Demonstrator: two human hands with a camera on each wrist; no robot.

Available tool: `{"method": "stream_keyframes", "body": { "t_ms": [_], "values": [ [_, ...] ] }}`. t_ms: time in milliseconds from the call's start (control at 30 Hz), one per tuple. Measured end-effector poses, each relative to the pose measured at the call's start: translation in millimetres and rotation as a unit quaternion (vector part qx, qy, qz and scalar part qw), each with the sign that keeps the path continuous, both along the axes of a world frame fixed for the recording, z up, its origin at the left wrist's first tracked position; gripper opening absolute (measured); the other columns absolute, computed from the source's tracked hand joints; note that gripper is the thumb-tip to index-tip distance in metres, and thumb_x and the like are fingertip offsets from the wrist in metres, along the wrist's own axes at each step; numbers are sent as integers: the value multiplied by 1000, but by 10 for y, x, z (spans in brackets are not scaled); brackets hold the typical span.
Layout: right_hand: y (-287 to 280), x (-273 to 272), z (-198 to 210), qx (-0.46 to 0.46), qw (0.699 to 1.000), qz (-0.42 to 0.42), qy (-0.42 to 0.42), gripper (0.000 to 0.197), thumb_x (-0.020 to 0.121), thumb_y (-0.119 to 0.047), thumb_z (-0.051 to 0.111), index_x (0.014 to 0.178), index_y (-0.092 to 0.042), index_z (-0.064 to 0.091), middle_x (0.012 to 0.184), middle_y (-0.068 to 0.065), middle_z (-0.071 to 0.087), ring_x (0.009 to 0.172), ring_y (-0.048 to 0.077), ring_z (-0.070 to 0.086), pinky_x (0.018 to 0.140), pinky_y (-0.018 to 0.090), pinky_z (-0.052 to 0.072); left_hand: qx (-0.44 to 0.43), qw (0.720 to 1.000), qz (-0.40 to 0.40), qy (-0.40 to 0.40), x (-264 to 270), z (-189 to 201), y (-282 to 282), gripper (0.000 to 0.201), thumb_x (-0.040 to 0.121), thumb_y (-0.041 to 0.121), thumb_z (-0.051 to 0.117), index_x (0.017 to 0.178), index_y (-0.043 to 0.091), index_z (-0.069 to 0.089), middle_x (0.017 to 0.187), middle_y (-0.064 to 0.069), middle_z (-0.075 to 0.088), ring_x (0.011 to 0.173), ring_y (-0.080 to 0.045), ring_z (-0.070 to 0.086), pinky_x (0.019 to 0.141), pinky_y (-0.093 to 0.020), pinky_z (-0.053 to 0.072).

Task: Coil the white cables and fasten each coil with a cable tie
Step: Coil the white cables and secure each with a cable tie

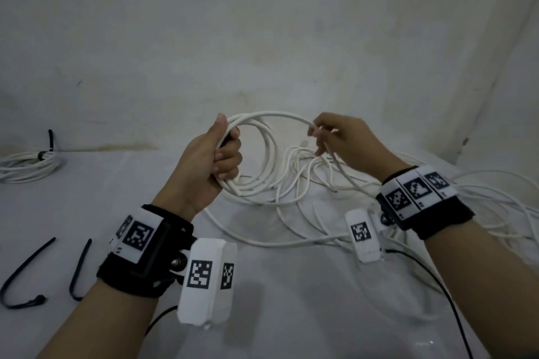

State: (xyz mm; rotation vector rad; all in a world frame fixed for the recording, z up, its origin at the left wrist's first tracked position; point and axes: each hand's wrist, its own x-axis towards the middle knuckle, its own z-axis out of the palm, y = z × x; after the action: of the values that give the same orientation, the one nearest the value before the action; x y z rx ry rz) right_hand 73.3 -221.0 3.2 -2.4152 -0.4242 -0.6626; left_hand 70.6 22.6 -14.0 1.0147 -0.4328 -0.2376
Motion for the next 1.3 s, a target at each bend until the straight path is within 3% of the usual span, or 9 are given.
{"method": "stream_keyframes", "body": {
  "t_ms": [200, 367, 467, 600, 700, 800, 900, 1033, 1300],
  "values": [
    [-64, -94, -205, 10, 997, 14, 80, 17, 95, -8, 48, 102, -22, 43, 76, 0, 56, 54, 16, 60, 59, 33, 55, -83, 995, 52, 14, 98, -16, 81, 41, 102, 41, 26, 75, 16, 45, 44, 11, 28, 30, -2, 24, 33, -13, 25],
    [-210, -221, -214, -103, 989, 4, 103, 22, 96, -8, 48, 112, -23, 44, 78, -3, 57, 48, 4, 51, 50, 13, 44, -140, 988, 70, 3, 173, 4, 191, 41, 102, 40, 23, 74, 18, 43, 43, 11, 29, 31, -4, 26, 35, -13, 26],
    [-296, -208, -164, -134, 990, -36, 22, 25, 95, -6, 49, 114, -20, 54, 79, -3, 58, 57, -2, 50, 54, 10, 37, -152, 986, 73, 10, 187, -10, 195, 42, 102, 42, 23, 74, 19, 43, 43, 10, 30, 31, -5, 26, 35, -13, 27],
    [-348, -184, -66, -183, 980, -67, -50, 33, 93, -4, 52, 120, -21, 61, 86, 0, 55, 73, 19, 55, 67, 33, 46, -164, 984, 71, 11, 162, -16, 131, 42, 102, 43, 22, 75, 19, 44, 44, 10, 30, 32, -4, 27, 36, -13, 29],
    [-256, -260, -143, -254, 967, -30, 21, 47, 94, -2, 48, 134, -25, 51, 90, 1, 51, 77, 23, 56, 69, 37, 48, -168, 983, 71, 5, 162, -8, 134, 42, 101, 43, 22, 75, 19, 44, 45, 10, 30, 33, -4, 27, 37, -14, 30],
    [-123, -340, -250, -371, 926, -48, 52, 59, 94, -1, 45, 142, -34, 38, 95, 1, 46, 73, 24, 52, 61, 36, 43, -165, 984, 73, 2, 176, -25, 136, 42, 102, 43, 22, 75, 19, 44, 45, 10, 30, 33, -4, 27, 37, -14, 31],
    [28, -425, -284, -423, 905, -45, 6, 61, 85, 7, 41, 135, -28, 49, 95, 3, 46, 64, 20, 42, 52, 33, 31, -155, 985, 73, 1, 165, -46, 88, 43, 102, 43, 20, 76, 19, 43, 46, 10, 31, 34, -3, 27, 38, -15, 31],
    [233, -594, -286, -470, 867, 8, -166, 50, 70, -3, 27, 91, -18, 70, 77, 2, 54, 57, 20, 55, 41, 23, 20, -135, 988, 78, -3, 127, -41, 11, 44, 102, 42, 16, 76, 18, 41, 45, 9, 31, 34, -3, 27, 38, -16, 31],
    [457, -798, -106, -432, 872, 53, -224, 38, 81, 3, 33, 94, -9, 66, 83, 6, 57, 64, 22, 50, 52, 26, 24, -78, 995, 55, -27, 17, -121, -212, 41, 101, 42, 20, 78, 15, 40, 48, 6, 33, 37, -6, 30, 41, -18, 35]
  ]
}}
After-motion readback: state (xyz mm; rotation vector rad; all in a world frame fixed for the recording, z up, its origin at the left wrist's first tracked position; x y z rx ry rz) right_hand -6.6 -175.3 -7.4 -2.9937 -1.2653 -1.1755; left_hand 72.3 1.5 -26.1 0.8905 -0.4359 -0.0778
